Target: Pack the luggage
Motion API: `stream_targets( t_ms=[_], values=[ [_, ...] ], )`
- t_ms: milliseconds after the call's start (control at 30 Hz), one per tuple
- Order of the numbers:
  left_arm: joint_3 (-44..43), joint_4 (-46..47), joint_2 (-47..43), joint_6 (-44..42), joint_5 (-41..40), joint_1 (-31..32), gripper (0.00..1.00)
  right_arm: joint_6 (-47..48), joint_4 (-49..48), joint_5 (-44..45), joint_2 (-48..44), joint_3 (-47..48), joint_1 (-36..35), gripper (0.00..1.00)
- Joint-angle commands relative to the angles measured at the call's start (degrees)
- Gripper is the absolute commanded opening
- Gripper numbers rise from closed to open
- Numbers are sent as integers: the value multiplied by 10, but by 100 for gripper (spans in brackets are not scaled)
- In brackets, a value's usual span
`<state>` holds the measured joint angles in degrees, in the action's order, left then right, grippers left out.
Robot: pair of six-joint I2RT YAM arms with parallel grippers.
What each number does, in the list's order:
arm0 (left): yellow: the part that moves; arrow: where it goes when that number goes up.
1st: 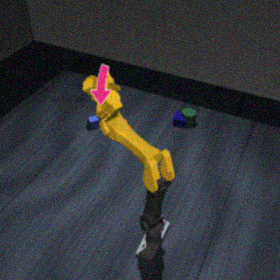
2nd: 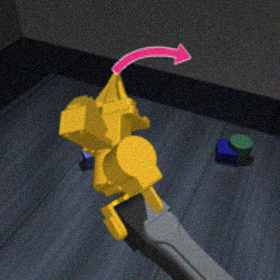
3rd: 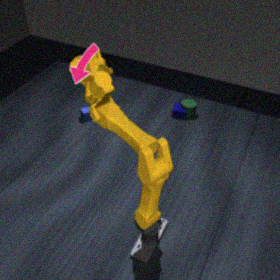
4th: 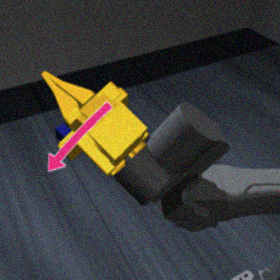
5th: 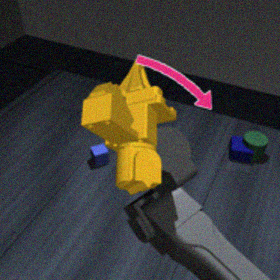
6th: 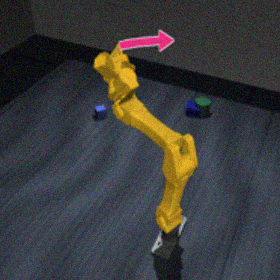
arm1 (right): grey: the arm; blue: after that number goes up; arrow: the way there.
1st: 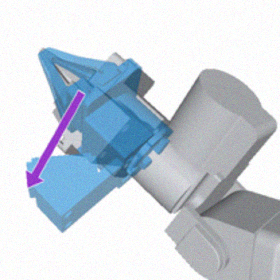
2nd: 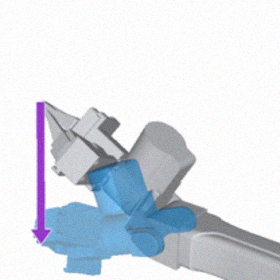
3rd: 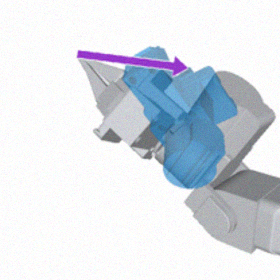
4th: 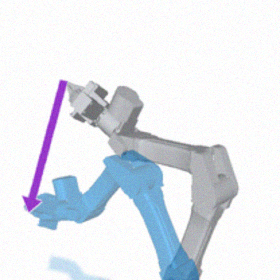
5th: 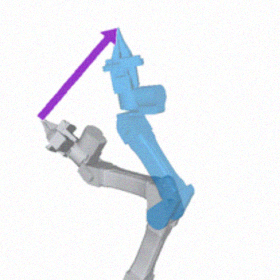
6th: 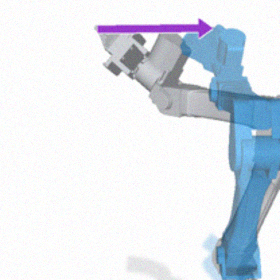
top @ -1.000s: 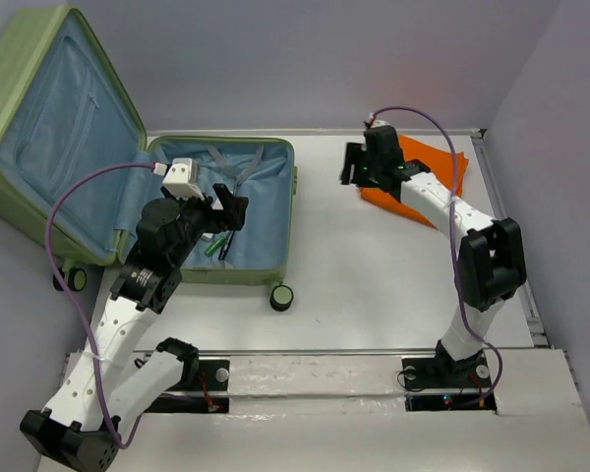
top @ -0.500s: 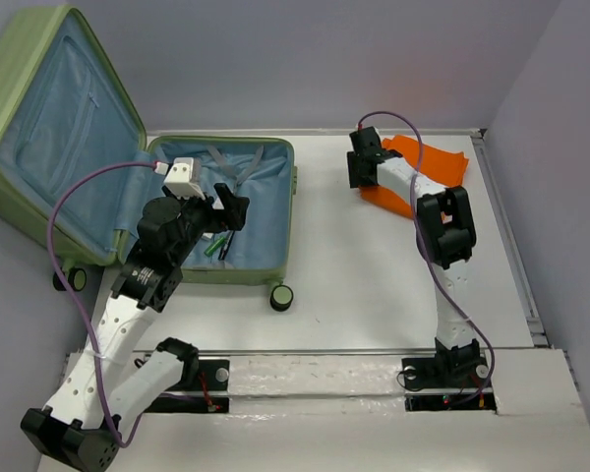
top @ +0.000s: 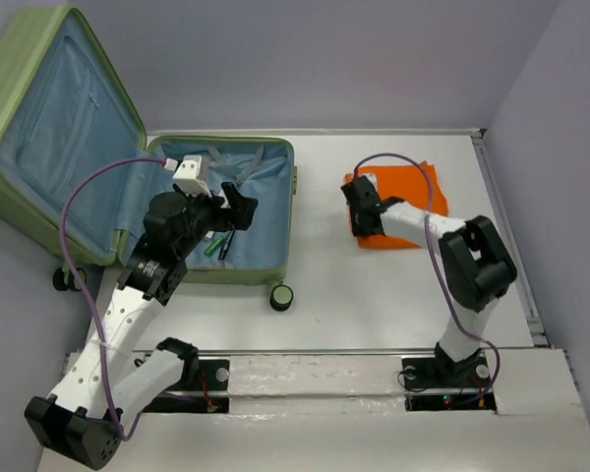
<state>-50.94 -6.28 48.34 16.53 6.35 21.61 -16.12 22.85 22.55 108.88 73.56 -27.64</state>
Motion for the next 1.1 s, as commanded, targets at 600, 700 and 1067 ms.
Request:
stream_targets(
  t_ms=[600,700,1067],
  values=[
    [-273,-12,426,156,-200,331,99,-184,-47,-155,-620,-364,154,97],
    [-336,-29,525,188,-222,327,99,-189,-41,-188,-668,-388,181,100],
    [-438,-29,718,252,-239,274,99,-208,-17,-242,-771,-461,193,100]
  ],
)
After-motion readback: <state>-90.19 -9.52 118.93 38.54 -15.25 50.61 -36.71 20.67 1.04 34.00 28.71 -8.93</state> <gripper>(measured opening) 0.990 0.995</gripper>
